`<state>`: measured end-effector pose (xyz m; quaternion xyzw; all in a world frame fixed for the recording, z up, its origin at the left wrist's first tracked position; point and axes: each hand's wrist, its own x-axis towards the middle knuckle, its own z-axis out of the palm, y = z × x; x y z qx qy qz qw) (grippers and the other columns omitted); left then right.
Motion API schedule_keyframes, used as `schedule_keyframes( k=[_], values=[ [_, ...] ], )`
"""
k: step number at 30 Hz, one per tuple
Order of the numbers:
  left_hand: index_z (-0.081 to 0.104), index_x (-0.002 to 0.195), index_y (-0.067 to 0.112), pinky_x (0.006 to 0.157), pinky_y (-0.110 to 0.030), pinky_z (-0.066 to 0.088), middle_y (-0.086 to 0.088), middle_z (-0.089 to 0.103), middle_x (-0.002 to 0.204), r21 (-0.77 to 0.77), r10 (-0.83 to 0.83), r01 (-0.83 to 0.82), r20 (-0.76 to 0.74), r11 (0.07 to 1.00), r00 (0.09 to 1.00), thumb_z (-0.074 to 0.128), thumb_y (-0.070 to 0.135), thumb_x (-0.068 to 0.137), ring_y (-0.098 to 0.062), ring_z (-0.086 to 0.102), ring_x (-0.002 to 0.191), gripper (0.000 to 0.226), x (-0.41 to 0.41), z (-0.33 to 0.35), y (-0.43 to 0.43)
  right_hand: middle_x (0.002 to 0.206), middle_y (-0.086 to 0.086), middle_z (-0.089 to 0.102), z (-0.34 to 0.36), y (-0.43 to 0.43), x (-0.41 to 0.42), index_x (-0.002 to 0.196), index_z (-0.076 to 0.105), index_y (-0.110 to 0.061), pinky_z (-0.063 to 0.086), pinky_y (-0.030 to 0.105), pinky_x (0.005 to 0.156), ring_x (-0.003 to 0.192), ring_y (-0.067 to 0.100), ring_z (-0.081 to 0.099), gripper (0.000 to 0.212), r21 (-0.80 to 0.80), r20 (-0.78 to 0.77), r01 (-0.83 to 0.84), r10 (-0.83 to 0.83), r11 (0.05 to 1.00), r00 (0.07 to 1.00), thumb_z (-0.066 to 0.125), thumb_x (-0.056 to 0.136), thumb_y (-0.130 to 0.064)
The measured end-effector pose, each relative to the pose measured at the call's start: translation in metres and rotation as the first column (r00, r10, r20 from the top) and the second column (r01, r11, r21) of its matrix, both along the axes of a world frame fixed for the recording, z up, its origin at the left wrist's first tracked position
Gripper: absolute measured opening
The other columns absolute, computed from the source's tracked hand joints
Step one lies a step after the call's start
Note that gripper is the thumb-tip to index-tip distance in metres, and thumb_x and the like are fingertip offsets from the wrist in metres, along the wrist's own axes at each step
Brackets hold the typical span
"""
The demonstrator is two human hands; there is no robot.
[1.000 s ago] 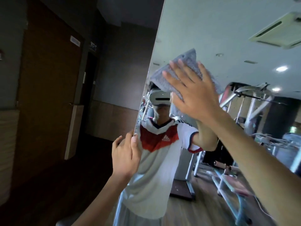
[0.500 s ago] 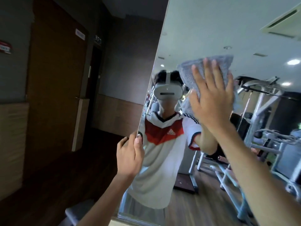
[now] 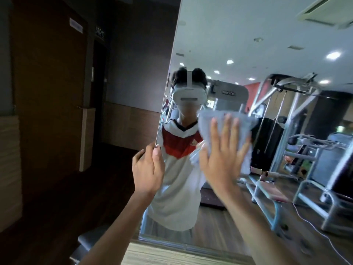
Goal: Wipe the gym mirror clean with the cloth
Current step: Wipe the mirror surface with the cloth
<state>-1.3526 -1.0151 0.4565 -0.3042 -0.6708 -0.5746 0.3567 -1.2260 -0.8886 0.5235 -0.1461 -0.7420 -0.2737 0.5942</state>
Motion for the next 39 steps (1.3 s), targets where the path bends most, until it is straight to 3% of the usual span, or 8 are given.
schedule_keyframes(
  k=[4, 12, 16, 19, 25, 32, 35, 39],
  values=[
    [0.057, 0.099, 0.025, 0.1, -0.034, 0.038, 0.01, 0.064, 0.084, -0.028, 0.009, -0.01, -0.013, 1.0, 1.0, 0.008, 0.035, 0.107, -0.013, 0.062, 0.085, 0.05, -0.004, -0.005, 0.0, 0.163, 0.003, 0.023, -0.025, 0.001, -0.002, 0.155, 0.031, -0.025, 0.024, 0.06, 0.117, 0.142, 0.019, 0.041, 0.065, 0.4, 0.459, -0.174, -0.033, 0.9, 0.888, 0.045, 0.092, -0.033],
    [0.045, 0.08, 0.022, 0.088, -0.051, 0.049, 0.013, 0.05, 0.059, 0.001, -0.034, 0.034, -0.001, 0.999, 0.999, 0.006, 0.034, 0.106, -0.014, 0.055, 0.065, 0.049, -0.012, 0.0, -0.001, 0.161, 0.009, 0.023, 0.003, -0.035, -0.035, 0.155, 0.03, -0.019, 0.021, 0.063, 0.117, 0.149, 0.024, 0.023, 0.065, 0.159, 0.083, -0.064, 0.051, 0.985, 0.995, 0.046, 0.093, -0.032],
    [0.046, 0.079, 0.028, 0.066, -0.054, 0.052, 0.013, 0.048, 0.063, 0.038, -0.182, 0.182, -0.012, 0.983, 0.983, 0.023, 0.032, 0.1, -0.035, 0.059, 0.06, 0.031, -0.009, -0.022, -0.006, 0.16, 0.005, 0.031, -0.04, -0.018, -0.023, 0.154, 0.036, -0.021, 0.027, 0.058, 0.116, 0.135, 0.02, 0.049, 0.066, 0.483, 0.494, -0.185, -0.092, 0.856, 0.865, 0.048, 0.09, -0.03],
    [0.056, 0.088, 0.017, 0.057, -0.055, 0.051, 0.007, 0.049, 0.054, 0.049, -0.245, 0.24, 0.207, 0.969, 0.947, 0.006, 0.059, 0.103, -0.039, 0.058, 0.057, 0.067, -0.002, -0.07, -0.008, 0.163, 0.002, 0.023, -0.007, 0.015, 0.002, 0.157, 0.026, -0.024, 0.016, 0.06, 0.119, 0.136, 0.017, 0.047, 0.062, 0.592, 0.662, -0.34, -0.2, 0.731, 0.722, 0.036, 0.096, -0.031],
    [0.054, 0.079, 0.022, 0.066, -0.05, 0.053, -0.009, 0.06, 0.064, -0.004, -0.273, 0.292, 0.345, 0.956, 0.898, 0.016, 0.054, 0.104, -0.035, 0.061, 0.065, 0.055, -0.001, -0.086, -0.011, 0.16, 0.011, 0.028, -0.027, 0.02, 0.017, 0.155, 0.027, -0.019, 0.019, 0.062, 0.118, 0.15, 0.026, 0.021, 0.068, 0.158, 0.066, -0.033, 0.023, 0.987, 0.998, 0.047, 0.09, -0.023],
    [0.043, 0.063, 0.01, 0.076, -0.054, 0.05, -0.019, 0.061, 0.061, -0.007, -0.218, 0.247, 0.45, 0.969, 0.866, -0.003, 0.063, 0.091, -0.042, 0.062, 0.069, 0.076, 0.006, -0.099, -0.017, 0.155, 0.002, 0.039, -0.11, 0.019, 0.021, 0.15, 0.042, -0.025, 0.028, 0.06, 0.115, 0.13, 0.015, 0.05, 0.062, 0.387, 0.499, -0.227, 0.004, 0.893, 0.867, 0.054, 0.088, -0.028],
    [0.041, 0.054, 0.016, 0.077, -0.05, 0.051, -0.016, 0.061, 0.057, 0.016, -0.24, 0.263, 0.463, 0.965, 0.853, -0.001, 0.059, 0.092, -0.038, 0.062, 0.066, 0.071, 0.013, -0.095, -0.017, 0.158, 0.006, 0.032, -0.07, 0.021, 0.017, 0.153, 0.034, -0.024, 0.019, 0.06, 0.118, 0.148, 0.019, 0.028, 0.064, 0.162, 0.125, -0.084, 0.064, 0.983, 0.99, 0.05, 0.091, -0.026],
    [0.034, 0.05, 0.026, 0.071, -0.043, 0.048, 0.004, 0.049, 0.05, 0.052, -0.284, 0.302, 0.513, 0.952, 0.81, 0.001, 0.067, 0.093, -0.028, 0.054, 0.057, 0.068, 0.017, -0.096, -0.019, 0.16, 0.01, 0.026, -0.097, -0.016, -0.018, 0.154, 0.029, -0.018, 0.015, 0.062, 0.118, 0.152, 0.026, 0.017, 0.064, -0.163, -0.215, -0.068, 0.032, 0.984, 0.976, 0.045, 0.094, -0.029]
  ],
)
